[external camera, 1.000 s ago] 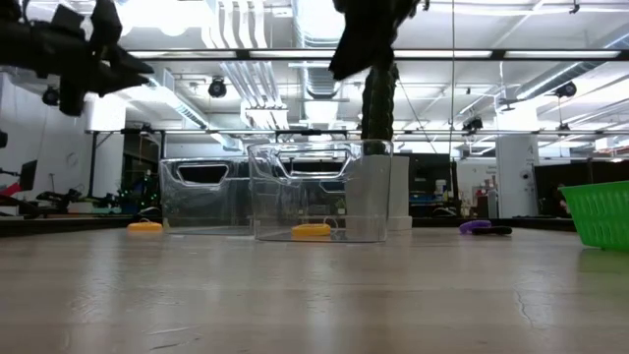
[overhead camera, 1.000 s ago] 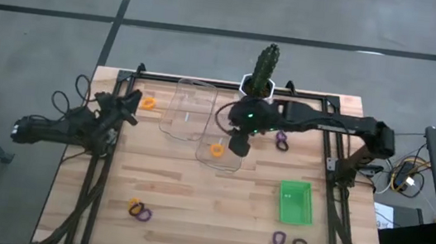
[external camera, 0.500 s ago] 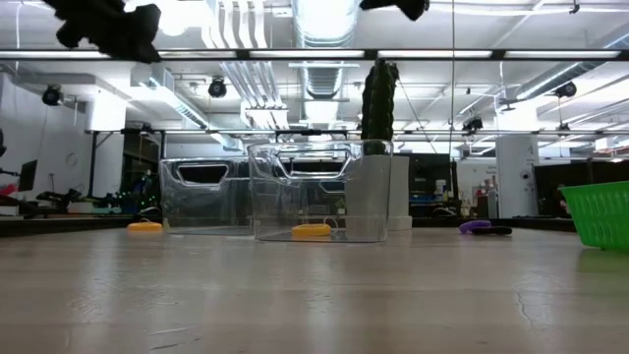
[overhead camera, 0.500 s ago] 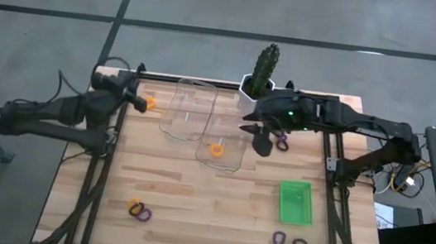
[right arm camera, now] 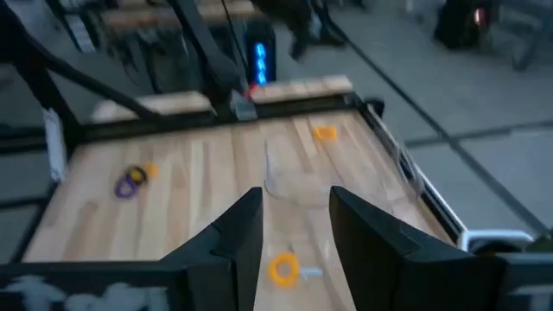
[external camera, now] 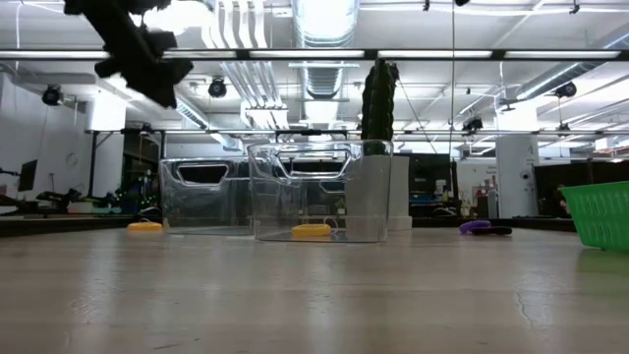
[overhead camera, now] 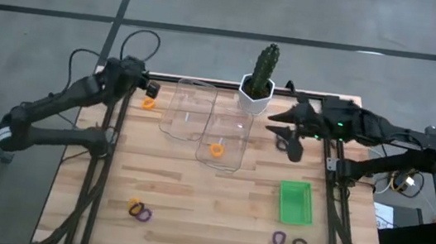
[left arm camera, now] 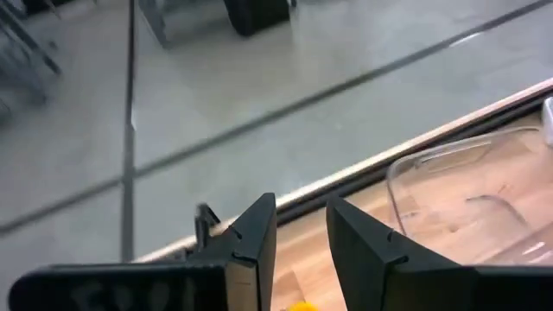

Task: Sort spring keychains
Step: Put the top yellow spring keychain into the right transparent bin

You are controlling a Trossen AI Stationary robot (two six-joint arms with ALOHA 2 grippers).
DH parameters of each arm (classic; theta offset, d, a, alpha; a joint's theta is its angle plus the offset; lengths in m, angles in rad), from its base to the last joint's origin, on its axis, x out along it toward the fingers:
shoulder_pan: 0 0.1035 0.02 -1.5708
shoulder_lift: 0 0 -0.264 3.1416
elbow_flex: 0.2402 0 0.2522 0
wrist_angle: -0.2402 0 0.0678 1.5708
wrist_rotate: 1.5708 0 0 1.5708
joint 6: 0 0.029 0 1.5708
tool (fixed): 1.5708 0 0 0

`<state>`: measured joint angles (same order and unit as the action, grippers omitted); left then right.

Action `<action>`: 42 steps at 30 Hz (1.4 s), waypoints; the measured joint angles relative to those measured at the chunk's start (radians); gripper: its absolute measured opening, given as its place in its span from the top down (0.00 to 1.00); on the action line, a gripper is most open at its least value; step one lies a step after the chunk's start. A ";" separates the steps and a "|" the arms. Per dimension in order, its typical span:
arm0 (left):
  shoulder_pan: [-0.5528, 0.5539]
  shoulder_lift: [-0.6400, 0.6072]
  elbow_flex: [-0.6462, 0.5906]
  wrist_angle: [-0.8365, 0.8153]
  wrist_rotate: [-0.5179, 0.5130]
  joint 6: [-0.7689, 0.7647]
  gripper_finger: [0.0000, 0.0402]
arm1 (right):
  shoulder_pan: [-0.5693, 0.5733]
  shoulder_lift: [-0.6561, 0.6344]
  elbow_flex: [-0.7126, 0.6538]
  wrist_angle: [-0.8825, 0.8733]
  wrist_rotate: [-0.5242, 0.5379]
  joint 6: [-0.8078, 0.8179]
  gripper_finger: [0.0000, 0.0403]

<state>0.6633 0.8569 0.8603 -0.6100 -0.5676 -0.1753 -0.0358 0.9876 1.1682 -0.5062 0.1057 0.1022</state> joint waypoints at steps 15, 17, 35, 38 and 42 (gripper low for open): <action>0.221 0.300 -0.015 -0.029 0.218 -0.012 0.75 | 0.008 -0.315 -0.388 0.337 -0.001 0.167 0.68; 0.224 0.343 -0.015 -0.039 0.224 -0.012 0.75 | 0.008 -0.323 -0.394 0.337 -0.001 0.178 0.68; 0.319 0.434 -0.015 -0.157 0.384 -0.119 0.75 | 0.008 -0.325 -0.392 0.336 -0.005 0.187 0.68; 0.339 0.466 -0.015 -0.135 0.411 -0.159 0.75 | 0.008 -0.325 -0.392 0.334 -0.007 0.187 0.68; 0.371 0.519 -0.015 -0.100 0.456 -0.200 0.75 | 0.008 -0.325 -0.391 0.329 -0.019 0.220 0.68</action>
<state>1.0339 1.3755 0.8448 -0.7100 -0.1120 -0.3755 -0.0280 0.6628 0.7773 -0.1776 0.0868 0.3224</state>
